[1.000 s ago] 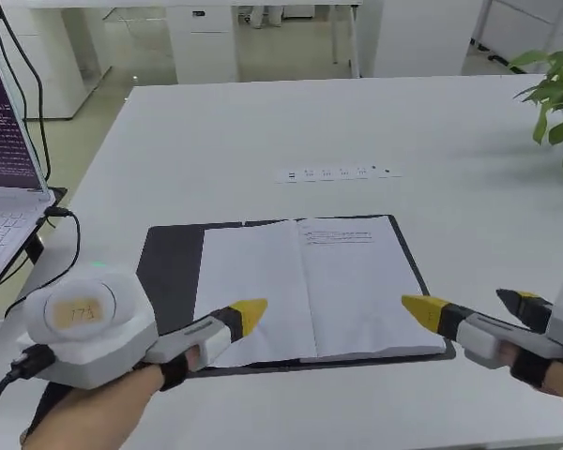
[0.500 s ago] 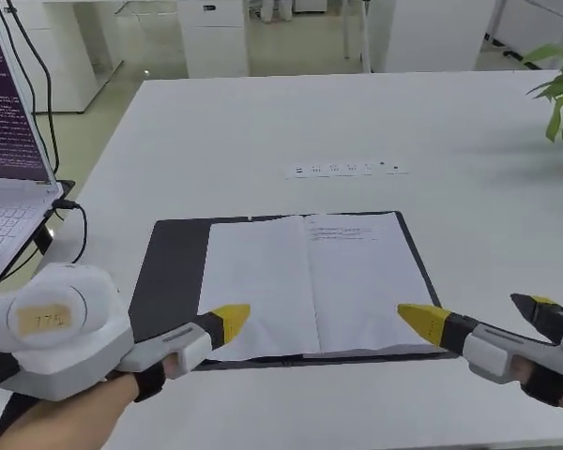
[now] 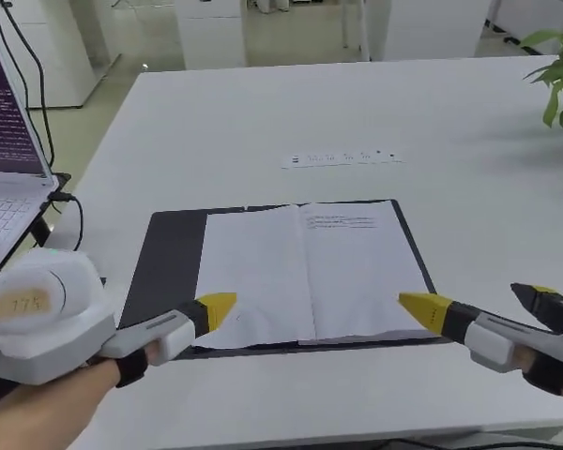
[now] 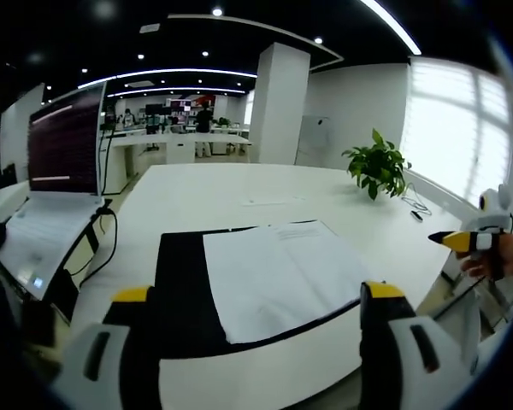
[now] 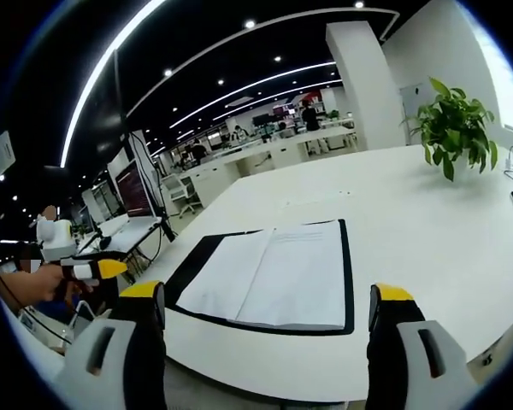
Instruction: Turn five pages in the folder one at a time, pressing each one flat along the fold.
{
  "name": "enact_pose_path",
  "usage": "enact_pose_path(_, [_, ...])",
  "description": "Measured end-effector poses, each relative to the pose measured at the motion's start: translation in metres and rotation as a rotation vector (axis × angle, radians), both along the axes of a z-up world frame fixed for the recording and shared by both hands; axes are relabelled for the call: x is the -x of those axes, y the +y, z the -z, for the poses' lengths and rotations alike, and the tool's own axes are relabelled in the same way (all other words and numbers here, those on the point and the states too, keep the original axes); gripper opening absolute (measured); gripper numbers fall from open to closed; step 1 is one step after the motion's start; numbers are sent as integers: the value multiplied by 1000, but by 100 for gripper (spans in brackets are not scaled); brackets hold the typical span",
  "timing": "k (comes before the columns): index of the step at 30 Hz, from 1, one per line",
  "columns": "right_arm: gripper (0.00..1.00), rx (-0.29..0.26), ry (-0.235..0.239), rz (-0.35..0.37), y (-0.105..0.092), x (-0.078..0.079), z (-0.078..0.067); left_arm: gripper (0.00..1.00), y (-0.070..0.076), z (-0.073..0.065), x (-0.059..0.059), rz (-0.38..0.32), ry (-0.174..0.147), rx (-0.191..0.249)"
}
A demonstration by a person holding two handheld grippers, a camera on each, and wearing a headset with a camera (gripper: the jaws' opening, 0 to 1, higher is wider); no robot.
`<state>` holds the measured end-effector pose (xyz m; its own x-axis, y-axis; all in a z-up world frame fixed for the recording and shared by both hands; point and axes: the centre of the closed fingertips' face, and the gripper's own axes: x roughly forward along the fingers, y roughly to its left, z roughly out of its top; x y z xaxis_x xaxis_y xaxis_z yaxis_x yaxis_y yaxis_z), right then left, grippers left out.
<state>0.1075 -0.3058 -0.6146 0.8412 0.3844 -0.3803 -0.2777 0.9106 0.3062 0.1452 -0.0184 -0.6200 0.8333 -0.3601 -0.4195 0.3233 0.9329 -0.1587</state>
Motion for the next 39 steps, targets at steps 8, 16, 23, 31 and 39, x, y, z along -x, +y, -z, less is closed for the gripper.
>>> enact_pose_path(8, [97, -25, 4, -8, 1, 6, 2, 91, -59, 20, -15, 109, 27, -2])
enact_pose_path(16, [94, -14, -1, -27, 3, 14, 8, 80, -120, 49, -30, 256, 47, -41])
enact_pose_path(23, [94, -17, 8, -35, 2, 14, 11, 75, -160, 68, -40, 317, 65, -67])
enact_pose_path(31, [92, -19, 19, -23, -7, 7, 18, 69, -199, 90, -48, 370, 78, -79])
enact_pose_path(39, [90, -19, 35, -23, -10, -1, 23, 66, -236, 114, -56, 397, 97, -63])
